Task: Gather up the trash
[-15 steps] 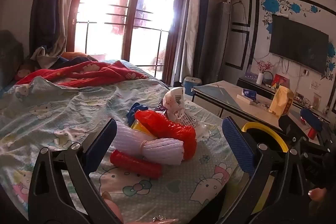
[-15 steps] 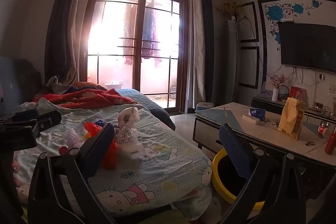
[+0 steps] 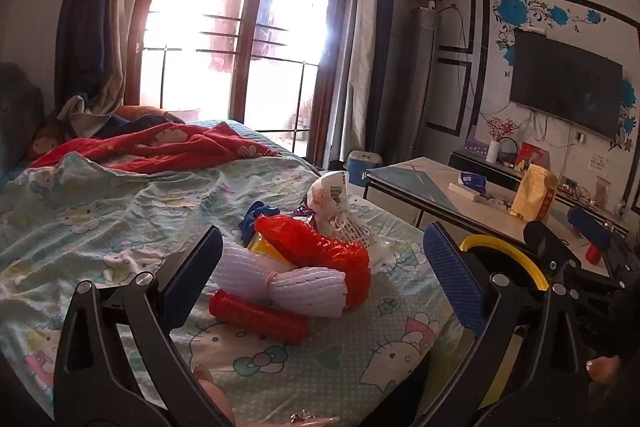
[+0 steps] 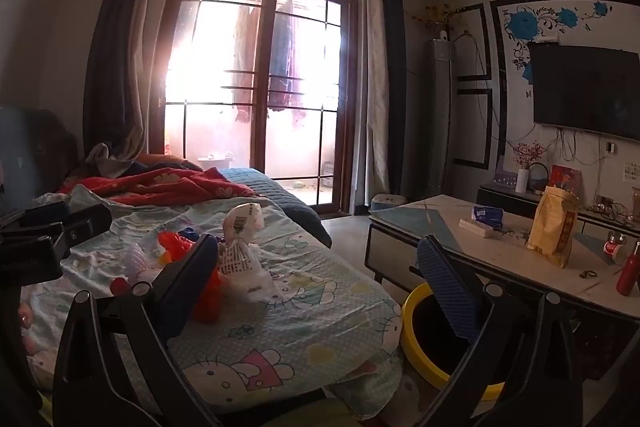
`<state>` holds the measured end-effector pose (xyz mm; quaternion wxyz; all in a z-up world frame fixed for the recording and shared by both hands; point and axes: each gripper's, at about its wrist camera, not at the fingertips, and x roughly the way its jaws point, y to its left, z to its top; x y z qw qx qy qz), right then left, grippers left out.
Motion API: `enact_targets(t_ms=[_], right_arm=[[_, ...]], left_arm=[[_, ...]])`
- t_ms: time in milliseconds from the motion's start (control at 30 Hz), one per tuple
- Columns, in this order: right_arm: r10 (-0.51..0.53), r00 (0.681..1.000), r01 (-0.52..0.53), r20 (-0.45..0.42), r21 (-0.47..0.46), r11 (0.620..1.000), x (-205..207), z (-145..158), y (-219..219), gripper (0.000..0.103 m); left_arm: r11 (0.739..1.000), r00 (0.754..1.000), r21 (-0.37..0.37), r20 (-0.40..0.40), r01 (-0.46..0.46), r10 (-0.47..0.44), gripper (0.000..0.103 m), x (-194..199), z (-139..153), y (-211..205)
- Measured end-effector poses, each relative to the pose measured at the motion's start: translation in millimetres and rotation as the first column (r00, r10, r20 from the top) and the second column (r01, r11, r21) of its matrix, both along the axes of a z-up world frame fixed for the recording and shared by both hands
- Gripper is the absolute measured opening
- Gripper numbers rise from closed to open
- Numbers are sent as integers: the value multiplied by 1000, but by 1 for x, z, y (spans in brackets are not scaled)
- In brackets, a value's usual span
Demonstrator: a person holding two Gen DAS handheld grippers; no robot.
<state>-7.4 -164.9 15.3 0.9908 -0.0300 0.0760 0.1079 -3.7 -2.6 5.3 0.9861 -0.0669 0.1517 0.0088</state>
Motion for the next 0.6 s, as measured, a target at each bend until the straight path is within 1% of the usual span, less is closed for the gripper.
enact_targets(t_ms=[600], right_arm=[[1, 1000, -1, -1, -1, 1000, -1, 0, 1, 97]], left_arm=[[1000, 1000, 3, 7, 1, -1, 92, -2, 2, -2]])
